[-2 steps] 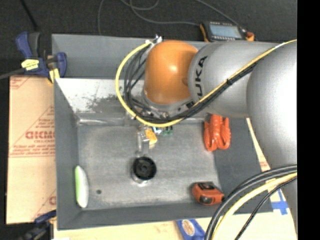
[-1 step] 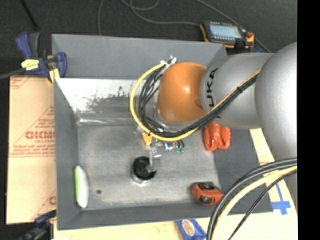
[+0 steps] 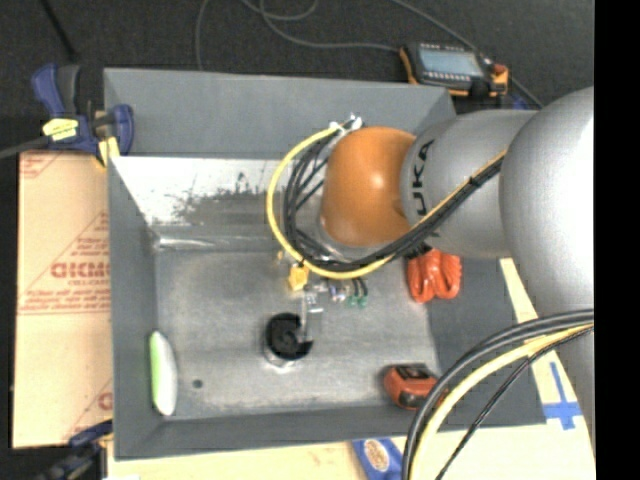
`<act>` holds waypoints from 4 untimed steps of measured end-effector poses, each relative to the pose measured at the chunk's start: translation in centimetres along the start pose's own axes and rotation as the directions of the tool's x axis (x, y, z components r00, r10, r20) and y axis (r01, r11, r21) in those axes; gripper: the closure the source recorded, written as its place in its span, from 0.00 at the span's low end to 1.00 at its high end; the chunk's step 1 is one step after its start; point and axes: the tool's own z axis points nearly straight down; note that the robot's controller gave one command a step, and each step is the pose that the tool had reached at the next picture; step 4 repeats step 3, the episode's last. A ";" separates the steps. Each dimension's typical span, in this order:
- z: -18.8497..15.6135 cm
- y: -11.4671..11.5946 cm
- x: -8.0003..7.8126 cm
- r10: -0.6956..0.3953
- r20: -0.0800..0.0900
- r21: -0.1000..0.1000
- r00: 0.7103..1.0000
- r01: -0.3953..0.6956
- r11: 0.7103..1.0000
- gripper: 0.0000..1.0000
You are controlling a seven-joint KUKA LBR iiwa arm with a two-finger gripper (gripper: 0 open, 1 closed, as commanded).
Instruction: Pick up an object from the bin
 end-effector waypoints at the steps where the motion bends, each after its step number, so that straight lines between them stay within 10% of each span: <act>1: 1.0 0.1 2.4 -0.011 0.005 0.001 1.000 0.011 1.000 0.00; 2: 1.7 -0.5 5.6 -0.043 -0.005 -0.001 0.999 0.043 0.999 1.00; 4: 1.7 -0.5 5.6 -0.042 -0.005 -0.002 0.999 0.042 0.999 1.00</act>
Offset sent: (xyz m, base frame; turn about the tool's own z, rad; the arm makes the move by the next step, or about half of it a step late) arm -0.0558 -0.0091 -0.0197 -0.0432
